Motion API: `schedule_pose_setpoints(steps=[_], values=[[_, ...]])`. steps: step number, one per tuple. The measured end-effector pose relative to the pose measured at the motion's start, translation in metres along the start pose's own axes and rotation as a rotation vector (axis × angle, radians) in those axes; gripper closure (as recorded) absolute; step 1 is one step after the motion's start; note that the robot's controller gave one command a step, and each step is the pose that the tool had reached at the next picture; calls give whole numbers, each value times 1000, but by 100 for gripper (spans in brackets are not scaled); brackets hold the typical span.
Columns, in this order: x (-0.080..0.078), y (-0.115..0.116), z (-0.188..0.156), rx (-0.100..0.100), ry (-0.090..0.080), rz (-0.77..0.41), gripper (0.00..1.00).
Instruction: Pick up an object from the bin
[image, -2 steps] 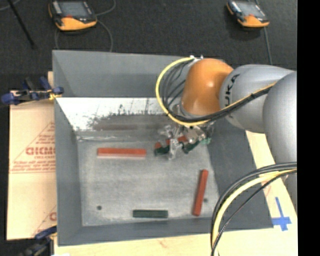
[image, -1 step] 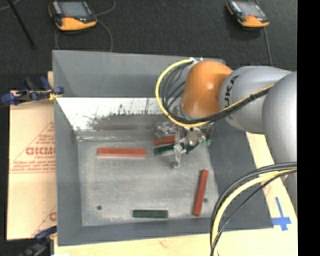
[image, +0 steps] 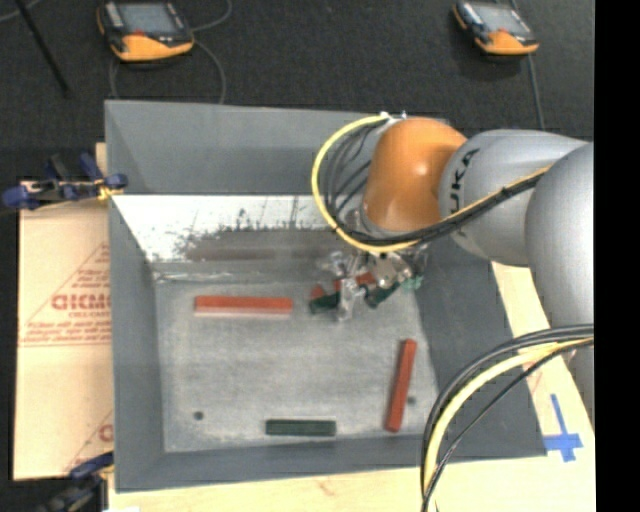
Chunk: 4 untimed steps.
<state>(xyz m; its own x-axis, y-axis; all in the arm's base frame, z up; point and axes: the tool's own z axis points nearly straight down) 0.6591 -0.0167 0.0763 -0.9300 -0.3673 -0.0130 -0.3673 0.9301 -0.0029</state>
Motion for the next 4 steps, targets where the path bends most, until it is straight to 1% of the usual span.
schedule_pose_setpoints(steps=[1,2,3,4], values=[[16,-10,-1,-1,-8,95,100],[14,-10,-133,4,-1,99,100],[15,-9,-127,0,8,99,0],[32,-27,3,-3,13,9,0]])
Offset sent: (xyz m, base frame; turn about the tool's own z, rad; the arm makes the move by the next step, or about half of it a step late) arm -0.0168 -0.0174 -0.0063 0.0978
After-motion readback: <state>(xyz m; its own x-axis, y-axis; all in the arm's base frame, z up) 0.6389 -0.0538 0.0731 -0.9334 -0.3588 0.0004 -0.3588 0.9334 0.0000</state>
